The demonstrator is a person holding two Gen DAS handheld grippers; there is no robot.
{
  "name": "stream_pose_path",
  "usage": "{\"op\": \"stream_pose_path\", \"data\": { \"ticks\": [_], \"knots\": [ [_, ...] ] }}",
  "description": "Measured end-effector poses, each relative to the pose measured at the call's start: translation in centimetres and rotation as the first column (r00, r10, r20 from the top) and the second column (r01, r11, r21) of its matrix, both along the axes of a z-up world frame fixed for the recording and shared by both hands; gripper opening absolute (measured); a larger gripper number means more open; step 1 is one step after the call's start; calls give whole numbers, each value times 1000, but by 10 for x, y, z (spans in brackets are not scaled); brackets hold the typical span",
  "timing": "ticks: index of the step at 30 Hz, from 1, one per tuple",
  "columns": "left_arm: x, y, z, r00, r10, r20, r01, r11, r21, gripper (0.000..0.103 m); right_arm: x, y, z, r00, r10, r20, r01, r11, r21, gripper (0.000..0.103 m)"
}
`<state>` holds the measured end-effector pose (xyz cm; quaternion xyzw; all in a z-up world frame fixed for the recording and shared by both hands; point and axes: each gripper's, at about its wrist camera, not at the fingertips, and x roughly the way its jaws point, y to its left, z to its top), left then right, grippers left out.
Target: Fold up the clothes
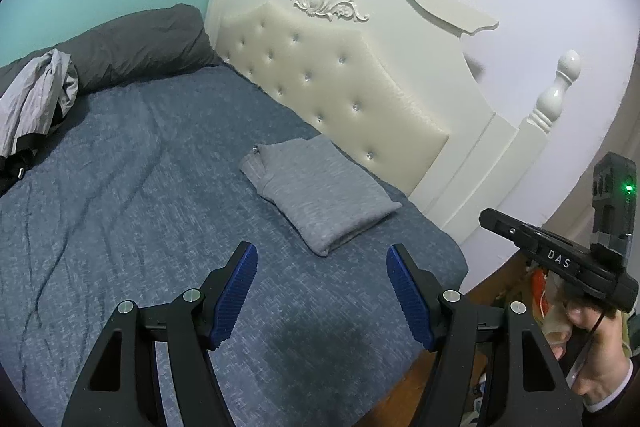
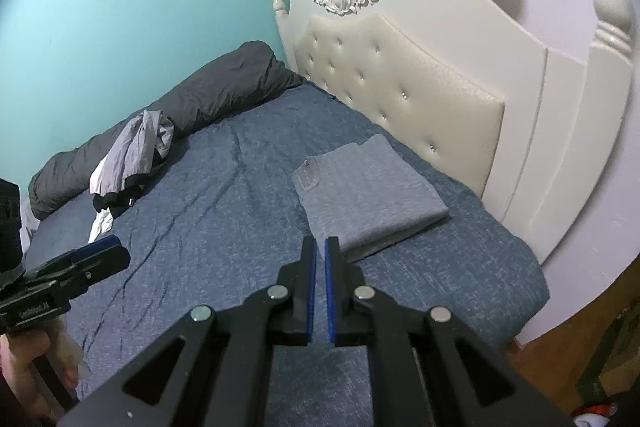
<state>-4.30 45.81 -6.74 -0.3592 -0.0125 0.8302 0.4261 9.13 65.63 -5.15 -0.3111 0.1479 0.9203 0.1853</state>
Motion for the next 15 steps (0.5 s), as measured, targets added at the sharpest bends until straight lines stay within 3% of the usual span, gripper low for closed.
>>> {"op": "stream_pose_path", "data": {
  "ticks": [15],
  "knots": [
    [30, -19, 16, 998, -34, -49, 33, 999, -3, 72, 39, -24, 7, 998, -55, -29, 56, 998, 4, 4]
  ]
}}
